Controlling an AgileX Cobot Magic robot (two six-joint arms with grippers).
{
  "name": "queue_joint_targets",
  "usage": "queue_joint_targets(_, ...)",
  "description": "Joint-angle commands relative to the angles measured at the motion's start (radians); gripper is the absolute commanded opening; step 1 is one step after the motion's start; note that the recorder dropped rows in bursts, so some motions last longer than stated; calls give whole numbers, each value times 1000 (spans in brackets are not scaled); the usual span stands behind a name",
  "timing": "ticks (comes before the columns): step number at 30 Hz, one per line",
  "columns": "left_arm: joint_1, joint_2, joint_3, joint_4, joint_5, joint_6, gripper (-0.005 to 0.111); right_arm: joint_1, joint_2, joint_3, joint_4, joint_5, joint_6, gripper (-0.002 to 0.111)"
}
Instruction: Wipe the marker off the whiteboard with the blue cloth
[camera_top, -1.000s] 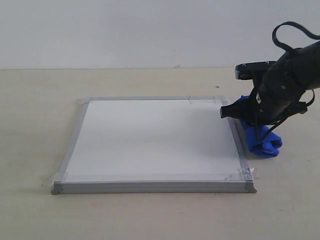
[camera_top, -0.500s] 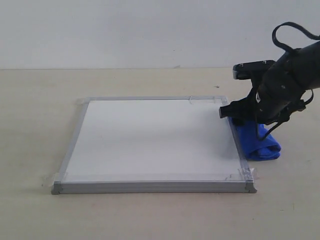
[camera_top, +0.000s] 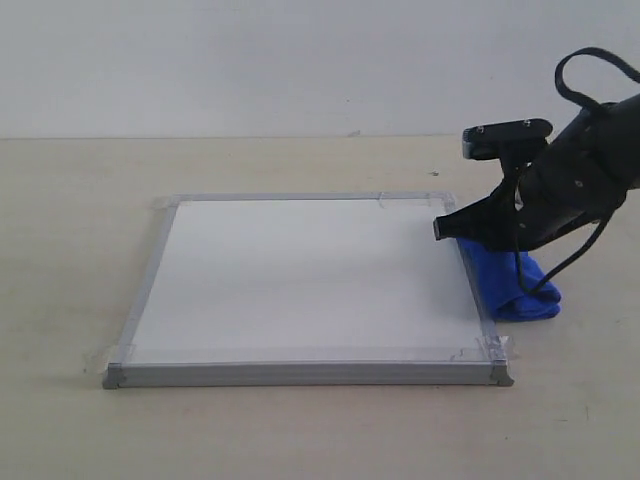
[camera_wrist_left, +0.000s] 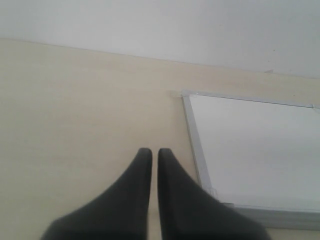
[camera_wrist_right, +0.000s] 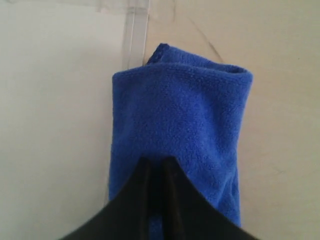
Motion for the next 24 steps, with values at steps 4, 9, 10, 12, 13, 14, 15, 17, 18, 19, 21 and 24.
queue_joint_targets(4, 1, -3, 3, -3, -7, -5, 4, 3, 47, 6, 3, -20, -6, 1)
queue_joint_targets(9, 1, -3, 3, -3, -7, -5, 4, 3, 16, 6, 3, -28, -6, 1)
queue_joint_targets(10, 1, -3, 3, -3, -7, -5, 4, 3, -18, 6, 3, -28, -6, 1)
queue_joint_targets(12, 1, -3, 3, -3, -7, -5, 4, 3, -89, 6, 3, -4, -6, 1)
queue_joint_targets(13, 1, -3, 3, -3, -7, -5, 4, 3, -122, 10, 3, 4, -9, 1)
queue_joint_targets(14, 1, -3, 3, -3, -7, -5, 4, 3, -166, 36, 3, -28, -17, 1)
queue_joint_targets(15, 1, -3, 3, -3, -7, -5, 4, 3, -202, 70, 1, -99, -14, 1)
queue_joint_targets(17, 1, -3, 3, -3, -7, -5, 4, 3, -275, 150, 8, -219, 11, 1)
queue_joint_targets(18, 1, -3, 3, -3, -7, -5, 4, 3, -303, 183, 13, -250, 29, 1)
queue_joint_targets(19, 1, -3, 3, -3, -7, -5, 4, 3, -331, 212, 14, -267, 43, 1)
queue_joint_targets(21, 1, -3, 3, -3, -7, -5, 4, 3, -386, 263, 14, -273, 45, 1)
queue_joint_targets(24, 1, -3, 3, -3, -7, -5, 4, 3, -474, 336, 16, -268, 45, 1)
